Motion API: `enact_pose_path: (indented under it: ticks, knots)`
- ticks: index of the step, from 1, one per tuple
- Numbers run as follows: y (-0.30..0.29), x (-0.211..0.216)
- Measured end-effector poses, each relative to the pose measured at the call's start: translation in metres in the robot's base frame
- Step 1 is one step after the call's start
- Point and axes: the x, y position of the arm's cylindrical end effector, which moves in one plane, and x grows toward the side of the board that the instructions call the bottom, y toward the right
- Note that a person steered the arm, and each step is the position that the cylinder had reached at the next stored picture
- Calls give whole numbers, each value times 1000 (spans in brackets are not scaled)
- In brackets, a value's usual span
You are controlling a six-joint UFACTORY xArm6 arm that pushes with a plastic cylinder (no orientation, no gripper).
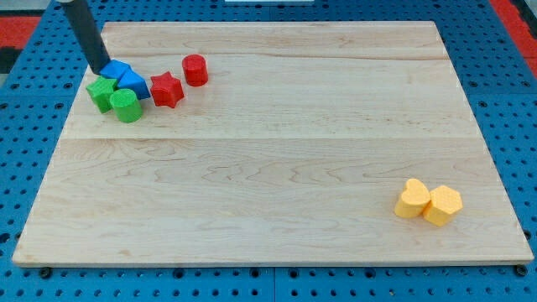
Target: Slide the red circle towards the right of red star
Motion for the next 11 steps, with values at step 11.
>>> enact_pose_path:
  ticks: [11]
  knots:
    - [112,-14]
